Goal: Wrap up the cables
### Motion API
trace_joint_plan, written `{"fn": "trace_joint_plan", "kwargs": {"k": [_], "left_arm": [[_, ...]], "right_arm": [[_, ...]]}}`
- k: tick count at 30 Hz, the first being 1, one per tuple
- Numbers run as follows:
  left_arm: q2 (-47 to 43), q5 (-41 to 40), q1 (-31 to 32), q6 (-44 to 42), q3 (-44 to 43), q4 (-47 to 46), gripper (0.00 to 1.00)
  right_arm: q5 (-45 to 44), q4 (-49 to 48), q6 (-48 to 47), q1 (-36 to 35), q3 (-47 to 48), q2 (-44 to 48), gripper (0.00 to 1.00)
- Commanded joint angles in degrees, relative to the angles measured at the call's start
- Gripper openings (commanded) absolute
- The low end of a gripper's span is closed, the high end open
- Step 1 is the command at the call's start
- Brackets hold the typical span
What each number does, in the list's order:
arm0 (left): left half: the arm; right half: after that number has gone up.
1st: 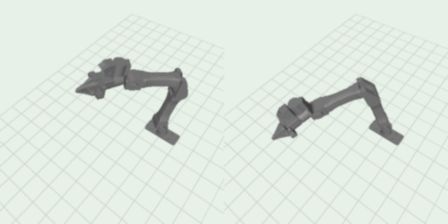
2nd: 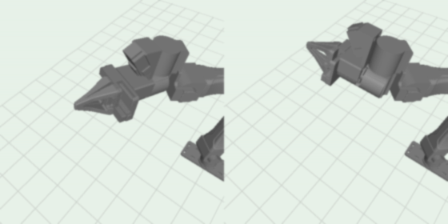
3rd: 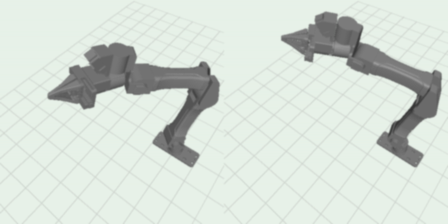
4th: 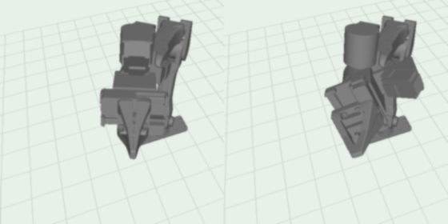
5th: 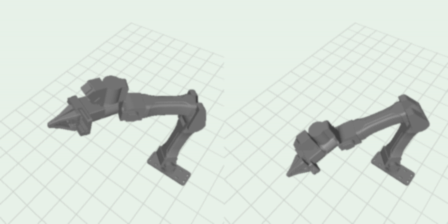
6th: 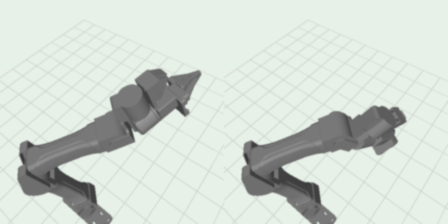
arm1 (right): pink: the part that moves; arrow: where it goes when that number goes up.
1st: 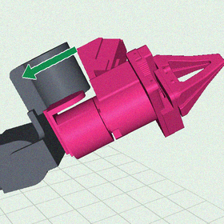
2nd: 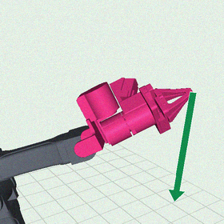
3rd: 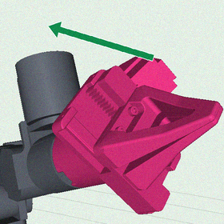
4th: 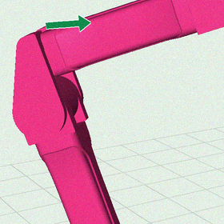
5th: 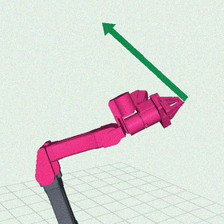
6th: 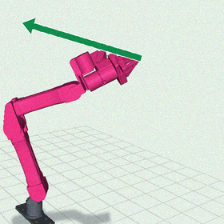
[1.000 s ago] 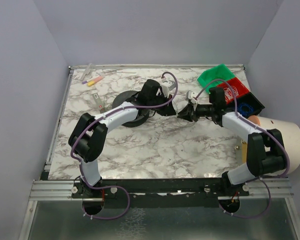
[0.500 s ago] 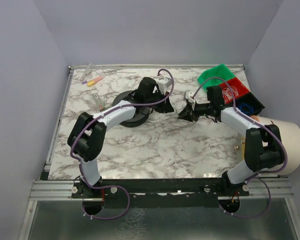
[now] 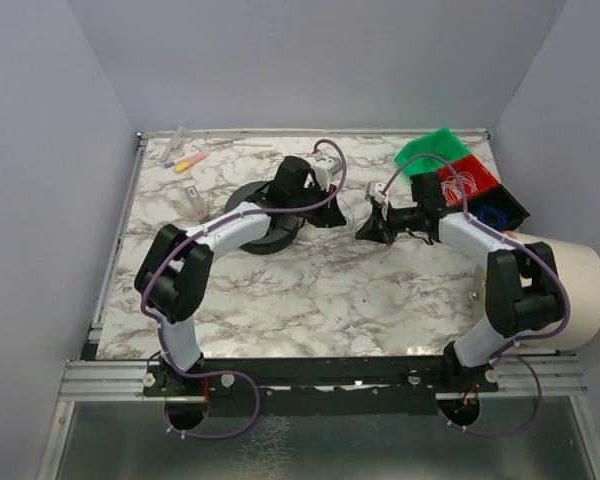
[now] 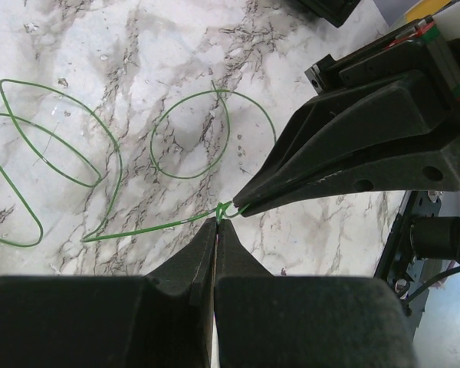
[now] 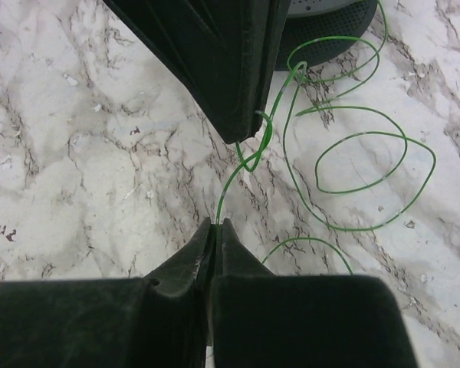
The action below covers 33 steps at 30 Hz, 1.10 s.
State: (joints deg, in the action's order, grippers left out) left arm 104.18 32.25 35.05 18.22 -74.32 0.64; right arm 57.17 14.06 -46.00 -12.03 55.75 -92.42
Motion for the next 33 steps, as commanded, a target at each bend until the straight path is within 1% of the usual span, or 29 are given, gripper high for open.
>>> {"fn": "trace_joint_plan", "kwargs": {"k": [1, 4, 12, 15, 17, 21, 23, 24, 26, 28, 30, 33], "left_arm": [[-1.02, 0.89, 0.1, -0.02, 0.94, -1.79, 0.0], [-0.76, 0.79, 0.19, 0.15, 0.81, -1.88, 0.0], [-0.23, -0.72, 0.37, 0.33, 0.67, -1.62, 0.0], [-0.09, -1.78, 0.37, 0.48, 0.55, -1.33, 0.0], [0.03, -2.32, 0.37, 0.77, 0.41, -1.17, 0.0], [0.47, -2.48, 0.37, 1.67, 0.24, -1.3, 0.0], [0.67, -2.29, 0.37, 1.97, 0.07, -1.37, 0.0], [0.63, -2.28, 0.37, 1.93, -0.01, -1.36, 0.0], [0.46, -2.32, 0.31, 1.75, -0.05, -1.2, 0.0], [0.17, -2.57, 0.28, 1.49, 0.01, -0.97, 0.0], [-0.13, -3.32, 0.2, 1.32, 0.14, -0.83, 0.0], [-0.28, -4.34, 0.2, 1.61, 0.23, -0.73, 0.0]], "right_arm": [[3.48, -11.6, 12.6, -0.19, -2.8, 2.48, 0.01], [2.81, -18.63, 19.02, -0.18, -4.54, 3.35, 0.01], [-2.81, -33.07, 31.04, 0.16, -9.87, 6.0, 0.0], [-7.09, -36.02, 33.85, 0.38, -11.18, 7.39, 0.01], [-8.37, -38.06, 35.27, 0.68, -12.17, 8.12, 0.01], [-4.34, -37.3, 35.6, 0.76, -11.33, 7.07, 0.01], [-2.1, -31.02, 30.94, 0.78, -8.2, 4.95, 0.01], [-0.82, -22.28, 25.73, 0.73, -4.74, 3.67, 0.06], [0.07, -7.92, 12.59, 0.69, -0.36, 2.23, 0.2], [-0.89, 1.92, 1.35, 0.69, 1.85, 2.98, 0.28], [-2.93, 4.18, -3.5, 0.67, 1.18, 5.63, 0.34], [-6.41, 3.19, -5.94, 0.04, -0.74, 9.2, 0.38]]}}
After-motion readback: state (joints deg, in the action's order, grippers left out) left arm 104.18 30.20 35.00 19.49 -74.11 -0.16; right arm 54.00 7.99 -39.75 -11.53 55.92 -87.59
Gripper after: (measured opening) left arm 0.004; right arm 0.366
